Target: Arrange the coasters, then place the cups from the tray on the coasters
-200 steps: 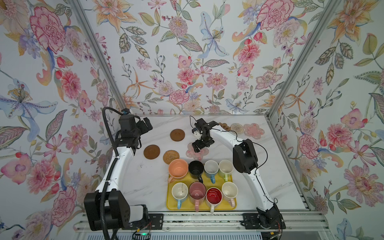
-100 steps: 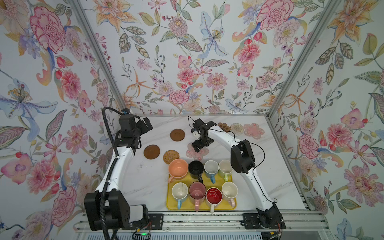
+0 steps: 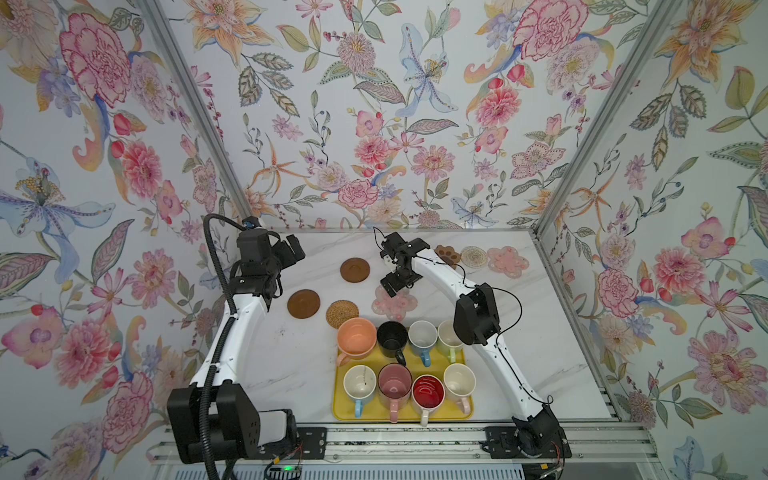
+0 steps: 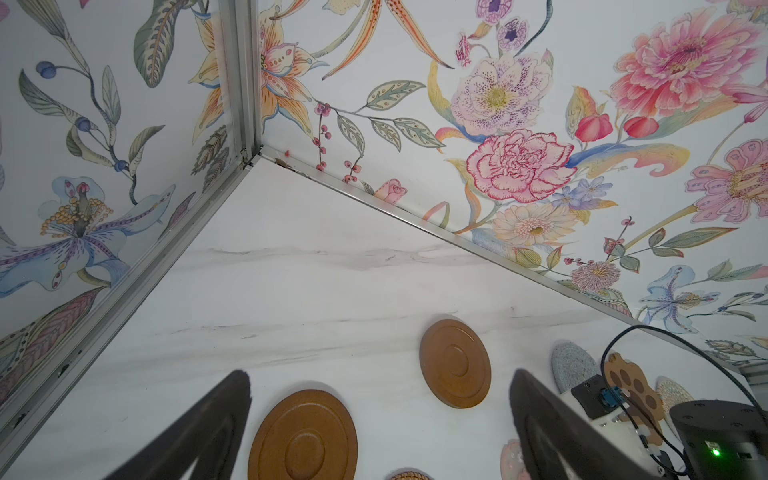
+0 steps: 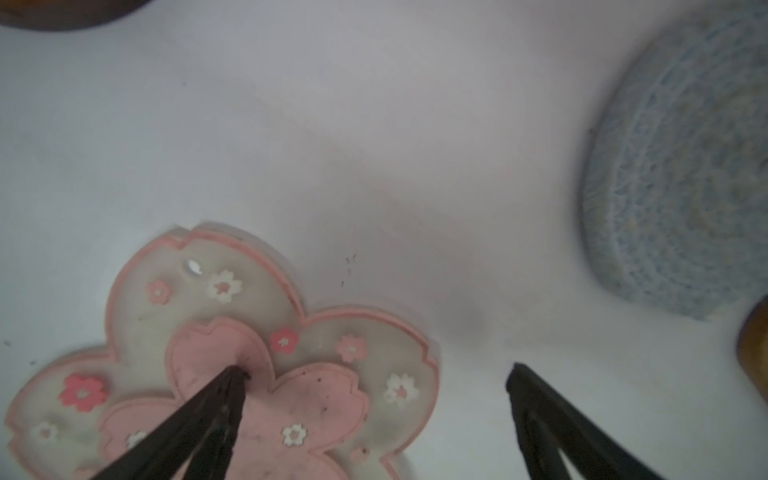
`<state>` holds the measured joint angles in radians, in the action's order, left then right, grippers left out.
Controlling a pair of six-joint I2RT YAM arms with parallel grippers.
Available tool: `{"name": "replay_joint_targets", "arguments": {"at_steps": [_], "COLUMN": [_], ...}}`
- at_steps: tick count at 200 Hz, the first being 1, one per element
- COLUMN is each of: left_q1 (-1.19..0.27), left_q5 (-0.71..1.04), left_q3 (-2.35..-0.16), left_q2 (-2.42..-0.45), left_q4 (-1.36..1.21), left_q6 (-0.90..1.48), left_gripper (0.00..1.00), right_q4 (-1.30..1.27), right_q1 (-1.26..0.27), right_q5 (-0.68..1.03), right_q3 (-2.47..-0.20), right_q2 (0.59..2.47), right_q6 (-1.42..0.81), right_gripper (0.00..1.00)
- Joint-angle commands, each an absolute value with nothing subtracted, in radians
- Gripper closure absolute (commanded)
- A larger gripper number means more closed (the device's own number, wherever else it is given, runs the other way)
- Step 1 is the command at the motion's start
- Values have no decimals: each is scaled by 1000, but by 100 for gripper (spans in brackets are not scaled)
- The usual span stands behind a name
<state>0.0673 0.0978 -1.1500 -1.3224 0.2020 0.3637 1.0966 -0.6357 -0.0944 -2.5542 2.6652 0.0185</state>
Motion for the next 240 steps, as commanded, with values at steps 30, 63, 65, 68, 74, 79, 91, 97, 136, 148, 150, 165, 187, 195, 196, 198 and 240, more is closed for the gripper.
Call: {"name": "replay_joint_targets", "arguments": {"at_steps": [30, 63, 65, 68, 74, 79, 91, 97, 136, 148, 150, 165, 187, 195, 196, 198, 240], "left_q1": [77, 77, 77, 76, 77, 77, 77, 77, 77, 77, 77, 77, 77, 76, 77, 76, 78], "left_q5": [107, 108, 107, 107, 107, 107, 108, 107, 106, 106, 106, 106, 106, 104, 104, 104, 100], "left_q3": [-1160, -1159, -1157, -1158, -1157, -1158, -1156, -1156, -1150, -1149, -1150, -1150, -1148, -1146, -1146, -1147, -1146], "left_q2": [-1296, -1299, -1299, -1299, -1299, -1300, -1299, -1299, -1297, -1298, -1298, -1297, -1295, -1294, -1294, -1294, -1289], "left_q4": [213, 215, 215, 213, 212, 212, 213, 212, 208, 209, 207, 209, 207, 209, 210, 210, 212], "left_q6": [377, 376, 377, 376, 376, 376, 374, 374, 371, 370, 370, 368, 367, 365, 366, 365, 362], "left_gripper": [1, 1, 1, 1, 1, 1, 1, 1, 1, 1, 1, 1, 1, 1, 1, 1, 1], "right_q4": [1056, 1049, 1050, 1050, 1050, 1050, 1050, 1050, 1049, 1049, 1050, 1050, 1051, 1051, 1051, 1051, 1052], "right_q1": [-584, -592, -593, -594, -598, -601, -611, -615, -642, -654, -657, -668, -676, -677, -678, -678, -678], "right_q5": [-105, -72, -71, -73, -73, -72, -68, -68, -65, -59, -58, -53, -53, -53, -53, -52, -53], "right_q3": [-2577, -2485, -2480, -2473, -2459, -2447, -2407, -2386, -2290, -2289, -2289, -2296, -2311, -2313, -2312, -2312, -2307], "right_q2": [2650, 2548, 2543, 2536, 2523, 2513, 2488, 2476, 2453, 2459, 2460, 2468, 2483, 2488, 2488, 2489, 2513], "right_q6": [-66, -36, -34, -32, -30, -28, -23, -22, -16, -15, -14, -15, -20, -21, -21, -23, -23], "right_gripper": [1, 1, 1, 1, 1, 1, 1, 1, 2, 2, 2, 2, 2, 2, 2, 3, 2]}}
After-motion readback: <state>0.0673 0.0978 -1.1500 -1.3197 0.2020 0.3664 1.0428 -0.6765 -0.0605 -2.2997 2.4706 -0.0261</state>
